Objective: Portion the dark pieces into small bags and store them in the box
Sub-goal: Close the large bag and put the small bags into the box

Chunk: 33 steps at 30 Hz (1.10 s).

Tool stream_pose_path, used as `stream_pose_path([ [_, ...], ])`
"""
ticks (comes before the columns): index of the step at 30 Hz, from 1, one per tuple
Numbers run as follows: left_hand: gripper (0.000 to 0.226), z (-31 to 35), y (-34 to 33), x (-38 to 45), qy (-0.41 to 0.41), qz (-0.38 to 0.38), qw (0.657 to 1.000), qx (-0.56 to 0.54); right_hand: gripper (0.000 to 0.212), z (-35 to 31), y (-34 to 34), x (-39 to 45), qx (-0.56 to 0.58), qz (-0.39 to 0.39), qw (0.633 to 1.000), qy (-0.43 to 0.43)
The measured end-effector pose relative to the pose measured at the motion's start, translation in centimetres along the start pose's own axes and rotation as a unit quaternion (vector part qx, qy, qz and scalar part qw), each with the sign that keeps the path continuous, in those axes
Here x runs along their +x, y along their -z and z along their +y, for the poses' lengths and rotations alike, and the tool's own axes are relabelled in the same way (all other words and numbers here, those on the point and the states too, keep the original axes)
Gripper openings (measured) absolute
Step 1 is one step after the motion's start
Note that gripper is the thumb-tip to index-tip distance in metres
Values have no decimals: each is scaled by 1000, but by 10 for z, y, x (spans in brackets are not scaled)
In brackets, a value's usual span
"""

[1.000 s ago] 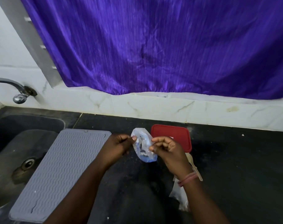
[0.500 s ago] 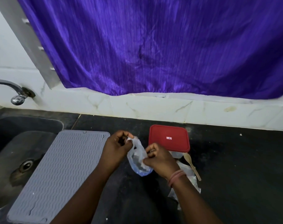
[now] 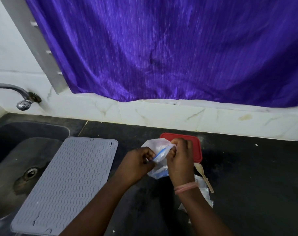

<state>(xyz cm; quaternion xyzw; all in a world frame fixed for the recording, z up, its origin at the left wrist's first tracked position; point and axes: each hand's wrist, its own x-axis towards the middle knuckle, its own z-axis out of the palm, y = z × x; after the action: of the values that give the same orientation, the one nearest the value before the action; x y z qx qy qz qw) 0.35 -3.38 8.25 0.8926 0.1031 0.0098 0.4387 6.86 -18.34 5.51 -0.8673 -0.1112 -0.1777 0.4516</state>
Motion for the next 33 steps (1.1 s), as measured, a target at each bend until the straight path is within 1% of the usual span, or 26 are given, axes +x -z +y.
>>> stream_pose_path([
  [1,13,0,2,1,8,22,999,29,23,1,1,-1,11,-20,1000,0],
  [2,12,-1,5,2,2,60,996,63,24,3,3,-1,32,-57,998,-9],
  [3,13,-1,8,4,-14,105,990,89,24,4,5,0,64,-111,991,-35],
  [4,16,-2,10,5,-31,146,983,109,23,3,8,1,104,-181,975,-75],
  [6,21,-1,16,8,-37,201,971,124,23,-1,17,3,182,-324,916,-149],
  [8,22,-3,18,12,-15,238,964,117,30,-4,25,5,250,-415,857,-176],
  [10,24,-4,18,13,8,266,958,107,36,-10,31,8,296,-450,823,-183],
  [12,23,-3,15,11,19,284,953,104,30,-15,33,8,308,-453,813,-199],
  [14,19,-2,13,9,22,302,948,98,17,-18,30,8,305,-443,817,-210],
  [15,18,-2,12,9,31,311,947,77,13,-18,27,7,298,-427,827,-213],
  [16,17,-3,13,10,47,317,946,45,16,-18,23,6,280,-399,848,-210],
  [17,17,-5,13,11,66,320,945,10,21,-16,19,6,241,-355,883,-192],
  [18,18,-6,14,12,85,317,944,-13,26,-13,15,8,186,-296,923,-160],
  [19,19,-7,13,11,97,309,946,-22,28,-11,12,9,131,-234,955,-124],
  [20,21,-7,11,10,107,291,950,-25,29,-12,9,9,90,-174,977,-89],
  [21,22,-8,8,9,116,267,956,-33,27,-13,6,9,63,-121,989,-56],
  [22,21,-7,4,8,134,237,961,-50,25,-14,4,9,48,-79,995,-30],
  [24,20,-3,-3,6,167,168,966,-105,21,-13,-2,10,39,-24,999,-7],
  [26,20,0,-6,4,162,104,969,-157,19,-8,-5,9,45,-1,999,-20],
  [28,23,3,-2,1,132,62,976,-161,18,-2,-4,8,61,26,997,-37],
  [30,25,3,2,-1,114,41,986,-115,14,1,0,7,79,50,993,-71],
  [31,23,2,4,-2,113,46,988,-95,11,2,2,8,81,54,991,-89],
  [32,18,0,5,-2,118,67,987,-83,9,5,3,9,76,49,991,-101],
  [33,14,0,6,-3,126,105,983,-83,8,7,3,9,67,32,991,-108],
])
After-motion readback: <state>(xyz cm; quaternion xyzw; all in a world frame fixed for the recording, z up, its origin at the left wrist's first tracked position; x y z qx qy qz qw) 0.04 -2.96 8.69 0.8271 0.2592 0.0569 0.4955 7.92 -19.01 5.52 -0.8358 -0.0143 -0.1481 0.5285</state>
